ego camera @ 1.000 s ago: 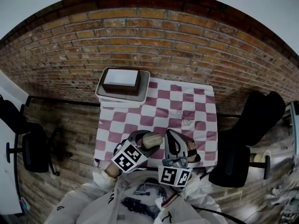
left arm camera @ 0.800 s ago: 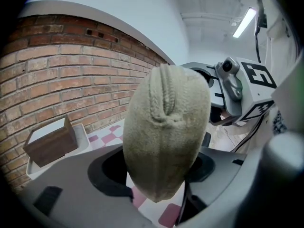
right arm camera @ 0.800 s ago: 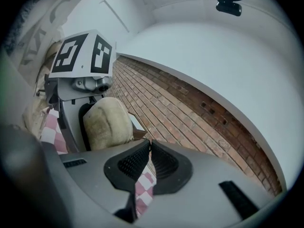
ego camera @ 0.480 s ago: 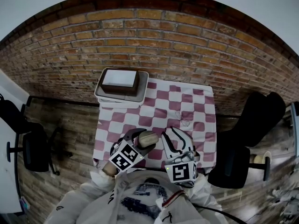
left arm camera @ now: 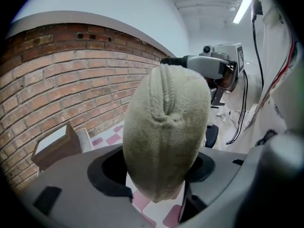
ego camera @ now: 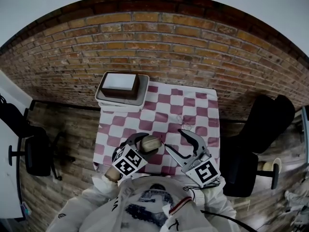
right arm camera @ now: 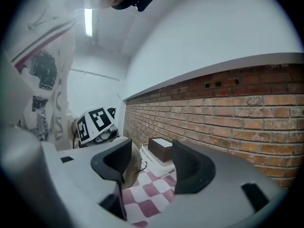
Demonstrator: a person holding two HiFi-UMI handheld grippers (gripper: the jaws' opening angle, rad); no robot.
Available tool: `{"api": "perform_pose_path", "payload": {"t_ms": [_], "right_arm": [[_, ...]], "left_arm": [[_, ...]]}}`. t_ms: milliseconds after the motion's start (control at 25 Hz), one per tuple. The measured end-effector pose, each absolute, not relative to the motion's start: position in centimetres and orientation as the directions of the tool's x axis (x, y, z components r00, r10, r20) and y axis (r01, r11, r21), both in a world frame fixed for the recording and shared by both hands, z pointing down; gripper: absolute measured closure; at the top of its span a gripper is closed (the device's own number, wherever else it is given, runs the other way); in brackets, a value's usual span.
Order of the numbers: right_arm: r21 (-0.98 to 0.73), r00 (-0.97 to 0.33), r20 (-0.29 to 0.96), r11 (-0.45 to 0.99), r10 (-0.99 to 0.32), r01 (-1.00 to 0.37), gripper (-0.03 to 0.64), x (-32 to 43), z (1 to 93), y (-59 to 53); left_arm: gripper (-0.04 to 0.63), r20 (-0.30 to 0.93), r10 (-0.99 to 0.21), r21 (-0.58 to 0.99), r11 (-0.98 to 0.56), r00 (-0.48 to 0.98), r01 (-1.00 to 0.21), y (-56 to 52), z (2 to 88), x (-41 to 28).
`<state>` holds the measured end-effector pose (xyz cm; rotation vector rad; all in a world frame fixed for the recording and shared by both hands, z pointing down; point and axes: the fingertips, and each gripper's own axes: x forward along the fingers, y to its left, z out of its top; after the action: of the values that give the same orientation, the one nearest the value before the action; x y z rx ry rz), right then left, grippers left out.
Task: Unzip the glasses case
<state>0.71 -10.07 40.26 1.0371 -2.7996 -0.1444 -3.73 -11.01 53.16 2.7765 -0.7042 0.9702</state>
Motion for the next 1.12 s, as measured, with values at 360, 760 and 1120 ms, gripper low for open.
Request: {"api": "perform_pose_path", "payload": {"t_ms": [360,760,1120], "right_arm": [[0.139,-0.841,0.217,0.868,-0.496,-0.476,0.265,1.5,41.6,-6.9],[0.250,-0.845,0.325,0.900,-0.425,-0.357,0.267,2.2,44.3,-4.0],[0.263,-0.854,0.366,0.922,-0.369,-0.285,0.337,4.4,46.0,-2.2]], "left_arm": [[0.304,0.623,-0.392,-0.083,-0.893,0.676,-0.442,-9.7,52.4,0.2],[0.304,0.685,-0.381,-0.207,-0.919,0.621,-0.335,-6.7,53.1,4.5],[0.304,0.713,-0.361,-0.255,-0.932,0.601,-0.257,-4.9,54.1,7.6]]}}
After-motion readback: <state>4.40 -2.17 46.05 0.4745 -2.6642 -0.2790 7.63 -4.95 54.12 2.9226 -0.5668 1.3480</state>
